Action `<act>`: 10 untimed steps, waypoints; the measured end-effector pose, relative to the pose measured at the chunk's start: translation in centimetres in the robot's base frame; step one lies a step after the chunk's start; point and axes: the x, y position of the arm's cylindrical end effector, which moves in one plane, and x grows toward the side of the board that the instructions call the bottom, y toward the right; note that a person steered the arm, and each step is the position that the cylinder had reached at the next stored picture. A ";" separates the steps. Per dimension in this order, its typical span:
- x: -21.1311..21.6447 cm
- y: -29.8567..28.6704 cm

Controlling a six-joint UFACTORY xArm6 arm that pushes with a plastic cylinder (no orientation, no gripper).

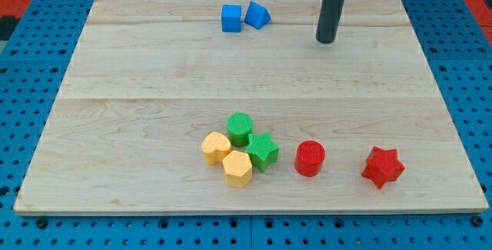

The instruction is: Push the red circle to the top left of the star

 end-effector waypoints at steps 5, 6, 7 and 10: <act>26.2 5.7; 26.0 -4.6; 25.1 -6.7; 21.6 -6.4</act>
